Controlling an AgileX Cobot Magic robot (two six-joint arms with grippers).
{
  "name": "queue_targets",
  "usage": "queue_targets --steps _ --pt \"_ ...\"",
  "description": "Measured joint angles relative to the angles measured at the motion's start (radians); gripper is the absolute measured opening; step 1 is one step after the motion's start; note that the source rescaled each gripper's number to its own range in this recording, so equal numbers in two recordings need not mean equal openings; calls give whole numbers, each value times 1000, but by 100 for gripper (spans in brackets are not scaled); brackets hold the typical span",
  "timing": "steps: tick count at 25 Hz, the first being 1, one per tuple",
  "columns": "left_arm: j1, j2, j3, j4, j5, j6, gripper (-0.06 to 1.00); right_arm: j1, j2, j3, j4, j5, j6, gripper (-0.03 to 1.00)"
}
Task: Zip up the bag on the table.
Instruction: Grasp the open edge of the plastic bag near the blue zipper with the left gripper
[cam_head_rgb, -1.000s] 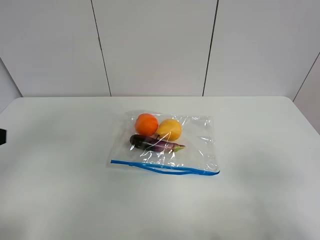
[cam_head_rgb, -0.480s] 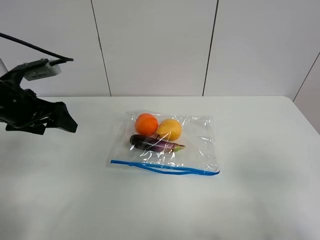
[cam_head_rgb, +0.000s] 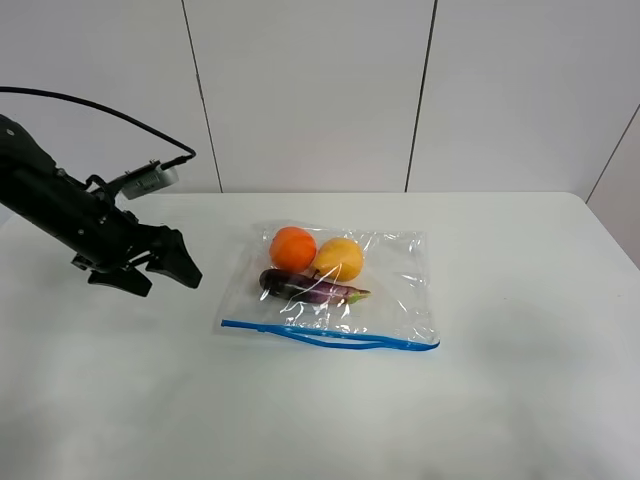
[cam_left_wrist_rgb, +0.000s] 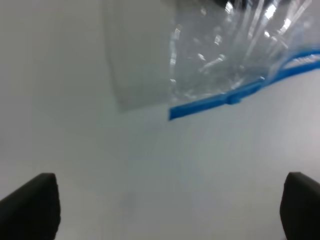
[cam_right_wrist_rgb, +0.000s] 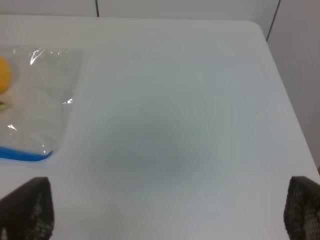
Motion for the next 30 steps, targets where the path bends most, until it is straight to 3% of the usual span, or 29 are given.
queue_targets --steps 11,16,24,30 --pt "0 235 -42 -265 124 217 100 0 0 0 0 0 0 100" --pt "0 313 -60 -339 128 278 100 0 0 0 0 0 0 100" --pt "0 326 -60 -378 95 326 100 0 0 0 0 0 0 100" --pt "0 326 -60 -471 95 365 100 0 0 0 0 0 0 100"
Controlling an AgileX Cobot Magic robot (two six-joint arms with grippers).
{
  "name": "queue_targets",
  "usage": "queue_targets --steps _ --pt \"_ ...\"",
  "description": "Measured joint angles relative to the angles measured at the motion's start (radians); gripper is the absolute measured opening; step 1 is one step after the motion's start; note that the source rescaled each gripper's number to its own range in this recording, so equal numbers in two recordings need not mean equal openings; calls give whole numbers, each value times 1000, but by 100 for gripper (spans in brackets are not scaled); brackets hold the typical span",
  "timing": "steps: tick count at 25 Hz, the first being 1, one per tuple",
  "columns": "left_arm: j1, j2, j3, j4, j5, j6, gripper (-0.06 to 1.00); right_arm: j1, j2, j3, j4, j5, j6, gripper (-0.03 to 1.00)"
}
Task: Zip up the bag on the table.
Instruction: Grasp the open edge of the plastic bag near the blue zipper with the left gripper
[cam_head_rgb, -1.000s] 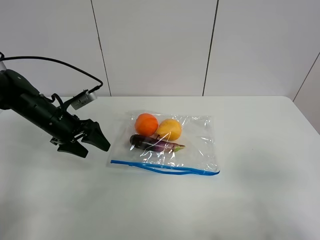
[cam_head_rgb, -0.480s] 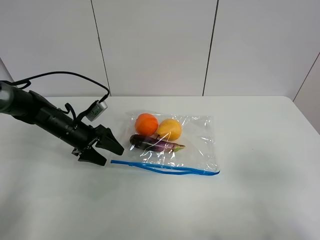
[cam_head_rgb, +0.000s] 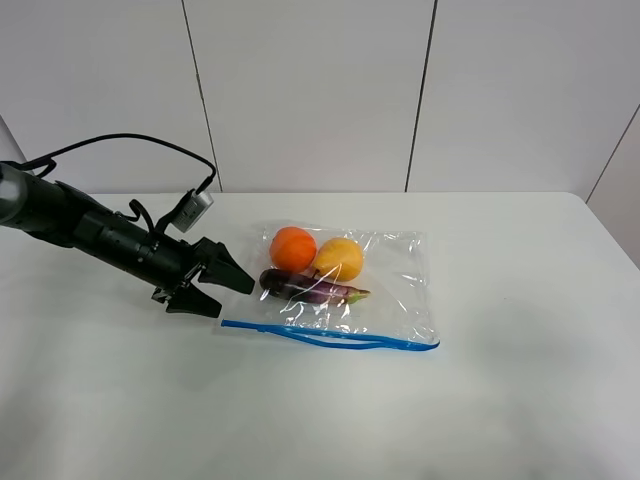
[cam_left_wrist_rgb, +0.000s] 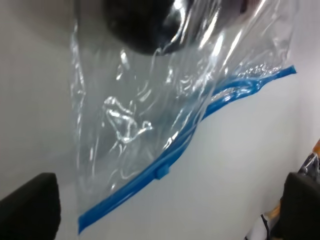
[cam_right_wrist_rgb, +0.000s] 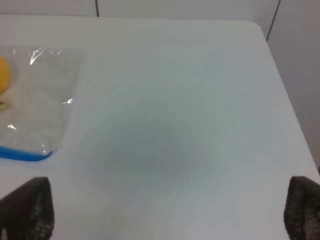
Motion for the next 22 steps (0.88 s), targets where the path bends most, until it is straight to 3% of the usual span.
queue_targets --steps 14,22 --pt "0 49 1 -6 -6 21 100 0 0 0 0 0 0 100" --pt "0 57 1 -6 48 21 100 0 0 0 0 0 0 100"
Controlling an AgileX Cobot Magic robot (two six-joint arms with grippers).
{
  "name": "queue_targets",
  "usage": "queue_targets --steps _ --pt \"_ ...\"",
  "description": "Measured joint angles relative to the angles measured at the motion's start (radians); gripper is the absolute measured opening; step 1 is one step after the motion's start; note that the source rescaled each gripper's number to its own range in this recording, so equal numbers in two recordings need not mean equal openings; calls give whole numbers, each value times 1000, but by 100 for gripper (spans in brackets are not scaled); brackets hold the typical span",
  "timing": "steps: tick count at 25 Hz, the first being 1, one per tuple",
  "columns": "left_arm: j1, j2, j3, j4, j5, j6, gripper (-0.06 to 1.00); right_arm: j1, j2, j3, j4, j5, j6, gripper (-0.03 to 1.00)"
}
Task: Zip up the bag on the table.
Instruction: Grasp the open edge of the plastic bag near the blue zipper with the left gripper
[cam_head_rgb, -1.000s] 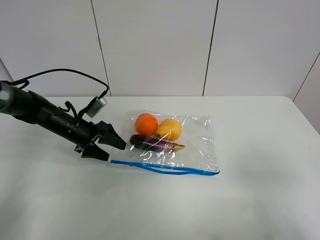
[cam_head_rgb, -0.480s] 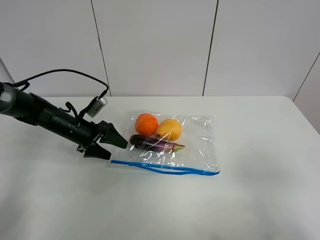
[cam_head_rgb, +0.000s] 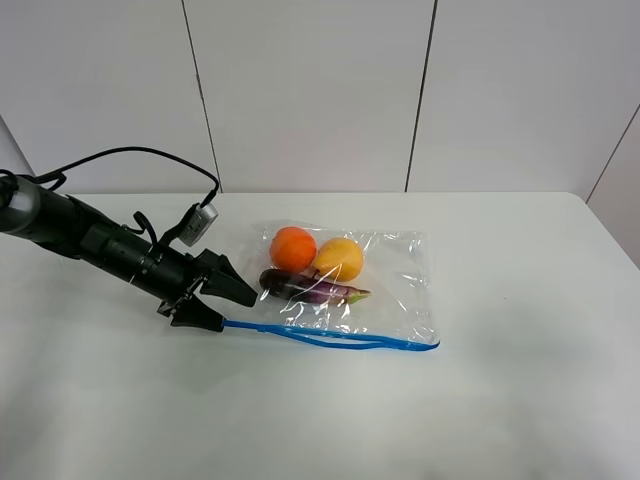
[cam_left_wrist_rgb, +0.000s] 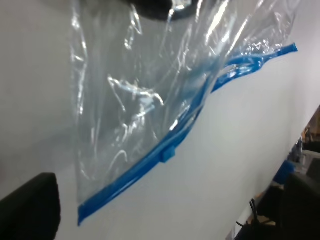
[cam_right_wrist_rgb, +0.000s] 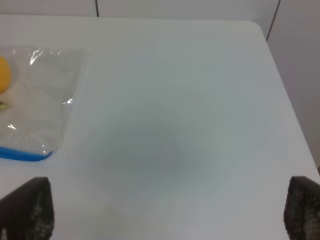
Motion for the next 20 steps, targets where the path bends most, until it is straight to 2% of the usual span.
queue_targets --steps 10,20 --pt "-5 0 0 -1 -4 0 100 0 0 0 0 0 0 100" --pt "-5 46 13 -75 5 38 100 0 0 0 0 0 0 100"
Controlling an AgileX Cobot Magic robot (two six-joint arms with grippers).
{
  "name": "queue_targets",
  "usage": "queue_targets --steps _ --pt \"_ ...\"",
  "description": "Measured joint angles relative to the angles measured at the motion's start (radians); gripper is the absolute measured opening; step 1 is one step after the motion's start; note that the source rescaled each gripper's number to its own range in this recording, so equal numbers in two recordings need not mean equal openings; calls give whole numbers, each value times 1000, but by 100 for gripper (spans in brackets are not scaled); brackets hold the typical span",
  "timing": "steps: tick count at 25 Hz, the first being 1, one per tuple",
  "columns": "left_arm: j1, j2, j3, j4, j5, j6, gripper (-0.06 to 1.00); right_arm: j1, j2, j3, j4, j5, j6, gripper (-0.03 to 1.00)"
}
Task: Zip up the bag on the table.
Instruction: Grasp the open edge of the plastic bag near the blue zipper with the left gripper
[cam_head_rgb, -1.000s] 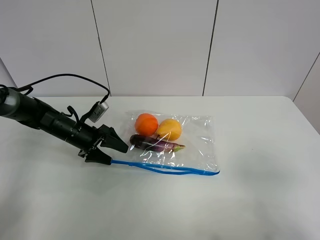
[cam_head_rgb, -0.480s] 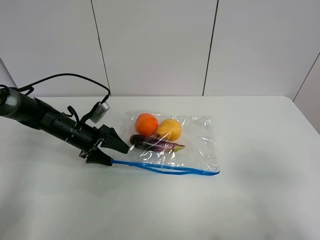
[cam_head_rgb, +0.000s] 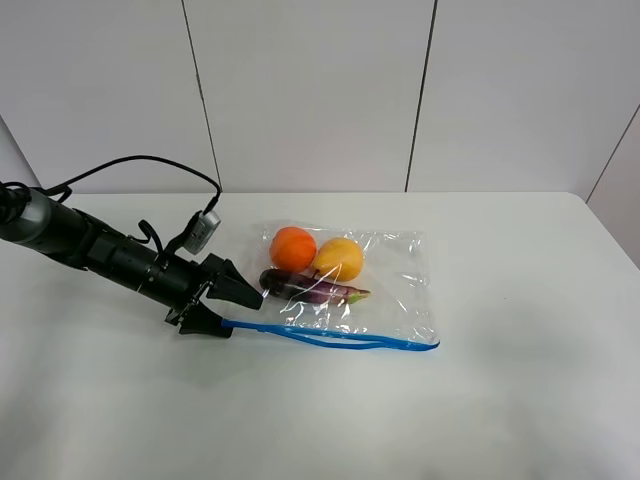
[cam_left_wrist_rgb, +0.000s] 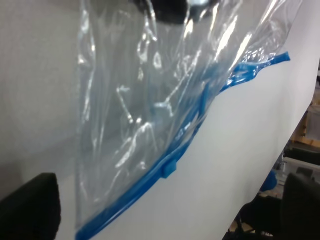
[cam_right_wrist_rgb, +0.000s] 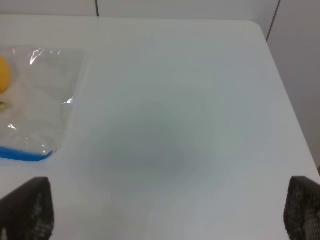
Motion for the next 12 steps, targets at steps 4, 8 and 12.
queue_targets --steps 4,8,12 --pt "-3 0 4 -10 1 7 100 0 0 0 0 0 0 100" --pt "-3 0 6 -2 1 7 92 0 0 0 0 0 0 100" --pt "-3 0 6 1 0 7 76 0 0 0 0 0 0 100"
